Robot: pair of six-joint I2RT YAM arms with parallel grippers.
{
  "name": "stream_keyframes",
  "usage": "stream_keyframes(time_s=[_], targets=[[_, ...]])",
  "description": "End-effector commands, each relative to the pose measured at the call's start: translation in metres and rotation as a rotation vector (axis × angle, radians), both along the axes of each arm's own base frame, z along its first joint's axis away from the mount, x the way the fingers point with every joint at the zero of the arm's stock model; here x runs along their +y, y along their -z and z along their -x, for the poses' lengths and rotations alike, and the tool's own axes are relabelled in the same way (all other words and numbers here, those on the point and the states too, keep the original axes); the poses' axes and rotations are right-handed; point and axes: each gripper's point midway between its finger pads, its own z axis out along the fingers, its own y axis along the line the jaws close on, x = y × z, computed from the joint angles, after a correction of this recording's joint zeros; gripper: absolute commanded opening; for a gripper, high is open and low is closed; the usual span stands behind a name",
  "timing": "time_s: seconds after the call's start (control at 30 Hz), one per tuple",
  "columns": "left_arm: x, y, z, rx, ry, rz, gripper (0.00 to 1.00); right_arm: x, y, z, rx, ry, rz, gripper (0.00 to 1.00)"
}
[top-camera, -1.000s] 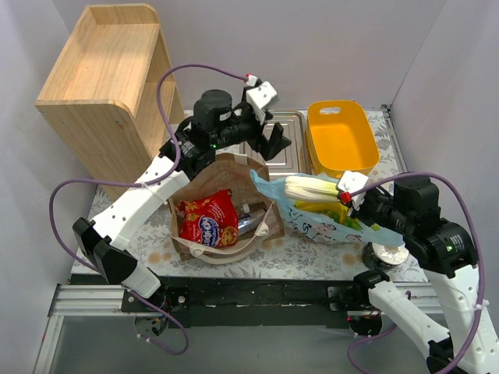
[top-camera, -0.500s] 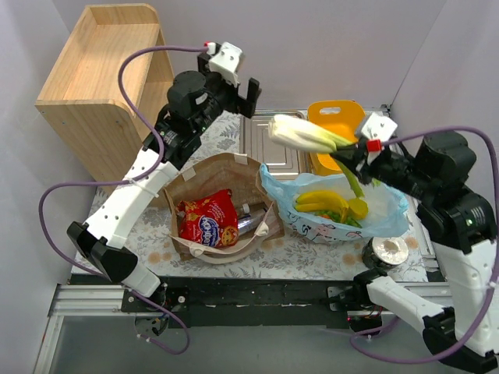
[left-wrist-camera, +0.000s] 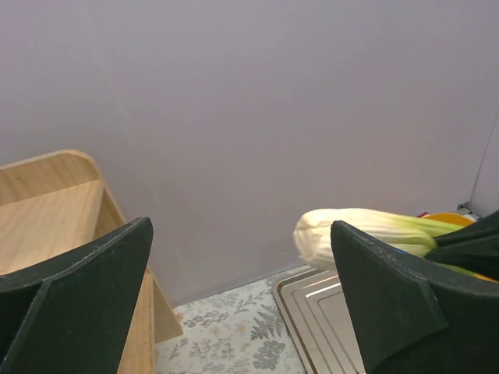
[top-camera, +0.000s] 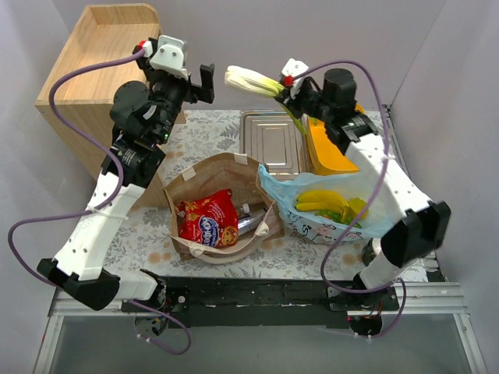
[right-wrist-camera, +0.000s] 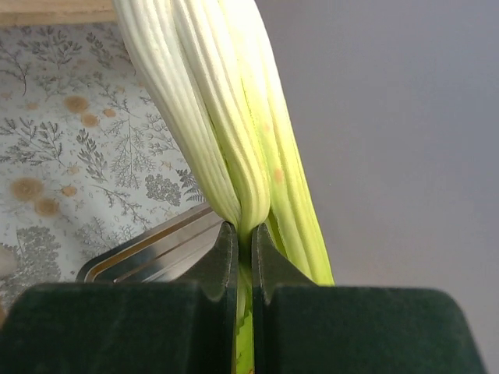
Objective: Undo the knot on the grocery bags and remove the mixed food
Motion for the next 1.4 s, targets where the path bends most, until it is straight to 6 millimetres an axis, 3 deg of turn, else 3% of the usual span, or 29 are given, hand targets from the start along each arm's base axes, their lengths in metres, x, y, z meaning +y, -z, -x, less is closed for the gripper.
stream_keyframes(time_s=[0.0,0.03,0.07,0.1,0.17,0.3,0.37,0.4,0.57,0.67,0.83,1.0,1.1,1.2,1.33,1.37], targets=[[0.015,0.001,0.013,-0.016,-0.017,-0.018,0.98,0.041,-0.051,-0.038,-0.228,-0.029,-0.073,0.01],[0.014,0.009,0.014,0.0,-0.01,-0.03,0.98,0.046,-0.047,-0.047,-0.222,-0.032,-0.07,0.01],[0.014,0.013,0.015,0.009,-0.005,-0.036,0.98,0.055,-0.059,-0.051,-0.25,-0.043,-0.082,0.01],[0.014,0.017,0.015,0.014,-0.001,-0.042,0.98,0.067,-0.033,-0.07,-0.215,-0.049,-0.057,0.01],[0.015,0.028,0.015,0.025,-0.001,-0.057,0.98,0.082,-0.021,-0.083,-0.217,-0.067,-0.036,0.01],[0.011,0.048,0.01,0.068,0.004,-0.062,0.98,0.109,0.022,-0.128,-0.25,-0.076,0.056,0.01],[0.008,0.058,0.007,0.097,0.01,-0.06,0.98,0.112,0.038,-0.142,-0.268,-0.066,0.089,0.01],[0.008,0.06,0.005,0.104,0.008,-0.058,0.98,0.115,0.059,-0.153,-0.259,-0.059,0.114,0.01],[0.009,0.077,-0.006,0.145,-0.009,-0.065,0.98,0.11,0.101,-0.182,-0.273,-0.01,0.178,0.01],[0.013,0.084,-0.013,0.165,-0.023,-0.058,0.98,0.105,0.124,-0.189,-0.242,0.001,0.214,0.01],[0.019,0.1,-0.028,0.213,-0.04,-0.04,0.98,0.1,0.146,-0.188,-0.136,0.034,0.2,0.01],[0.016,0.113,-0.035,0.25,-0.024,-0.026,0.98,0.094,0.128,-0.18,0.125,0.192,-0.029,0.01],[0.016,0.125,-0.037,0.277,-0.019,-0.022,0.98,0.09,0.125,-0.158,0.303,0.226,-0.125,0.01],[0.013,0.136,-0.039,0.307,-0.011,-0.022,0.98,0.101,0.121,-0.128,0.507,0.178,-0.238,0.01],[0.007,0.146,-0.04,0.351,0.014,-0.018,0.98,0.112,0.127,-0.106,0.753,0.181,-0.369,0.01],[0.005,0.151,-0.039,0.373,0.024,-0.026,0.98,0.116,0.118,-0.1,0.79,0.173,-0.429,0.01]])
